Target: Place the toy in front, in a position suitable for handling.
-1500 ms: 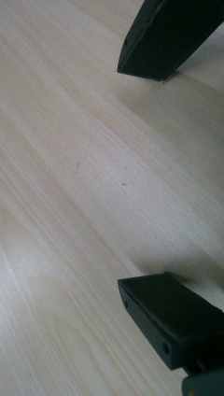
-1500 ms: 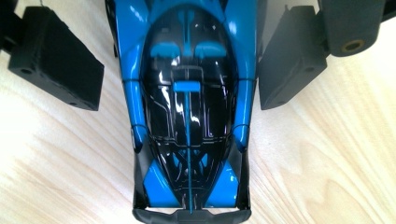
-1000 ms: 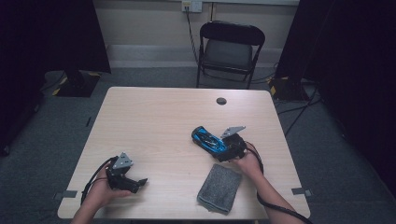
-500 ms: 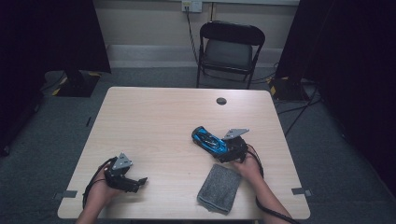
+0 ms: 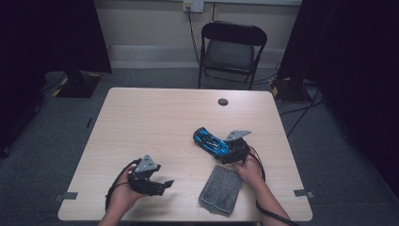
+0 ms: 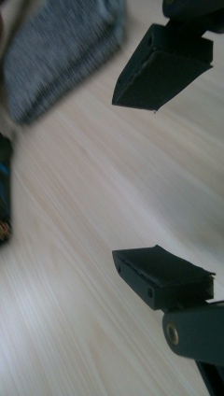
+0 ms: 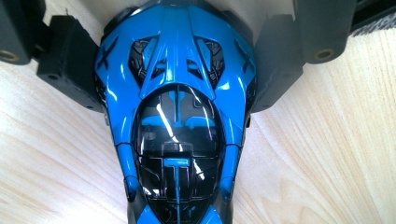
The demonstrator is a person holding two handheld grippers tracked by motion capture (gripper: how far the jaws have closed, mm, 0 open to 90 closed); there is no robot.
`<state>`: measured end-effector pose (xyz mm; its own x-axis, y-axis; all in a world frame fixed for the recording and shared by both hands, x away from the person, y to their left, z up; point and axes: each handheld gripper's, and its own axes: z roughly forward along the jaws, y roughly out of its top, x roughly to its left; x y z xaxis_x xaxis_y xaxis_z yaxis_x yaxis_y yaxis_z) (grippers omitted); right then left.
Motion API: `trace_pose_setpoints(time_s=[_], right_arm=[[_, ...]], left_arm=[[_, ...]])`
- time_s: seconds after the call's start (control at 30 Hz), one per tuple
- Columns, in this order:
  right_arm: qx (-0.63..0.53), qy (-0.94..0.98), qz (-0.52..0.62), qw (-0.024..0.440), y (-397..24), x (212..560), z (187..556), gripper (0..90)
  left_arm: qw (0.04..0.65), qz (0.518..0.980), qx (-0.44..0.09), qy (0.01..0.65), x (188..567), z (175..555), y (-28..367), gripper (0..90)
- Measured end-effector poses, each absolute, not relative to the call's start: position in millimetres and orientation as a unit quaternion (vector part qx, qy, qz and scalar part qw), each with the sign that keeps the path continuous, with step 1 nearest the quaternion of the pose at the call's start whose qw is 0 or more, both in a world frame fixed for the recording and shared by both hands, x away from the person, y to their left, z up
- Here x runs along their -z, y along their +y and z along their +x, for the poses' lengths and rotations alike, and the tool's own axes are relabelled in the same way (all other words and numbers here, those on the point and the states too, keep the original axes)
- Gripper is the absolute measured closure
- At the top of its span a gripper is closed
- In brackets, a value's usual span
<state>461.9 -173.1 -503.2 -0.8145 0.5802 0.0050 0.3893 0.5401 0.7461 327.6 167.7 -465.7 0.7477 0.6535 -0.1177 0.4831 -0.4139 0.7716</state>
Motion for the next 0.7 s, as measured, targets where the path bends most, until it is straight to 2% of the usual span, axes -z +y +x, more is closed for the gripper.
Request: trace_pose_setpoints(time_s=[0.13, 0.43, 0.7], right_arm=[[-0.39, 0.869, 0.279, 0.122, -173.1, 503.2, 462.0, 24.8], [-0.39, 0.868, 0.281, 0.123, -172.9, 503.2, 461.5, 24.8], [-0.39, 0.868, 0.282, 0.123, -172.9, 503.2, 461.5, 24.9]], left_arm=[[0.439, 0.837, -0.081, 0.316, 458.0, 322.2, 128.0, 21.1], [0.44, 0.844, -0.075, 0.297, 461.0, 321.1, 80.4, 21.7], [0.436, 0.853, -0.054, 0.281, 464.8, 316.2, 39.5, 28.4]])
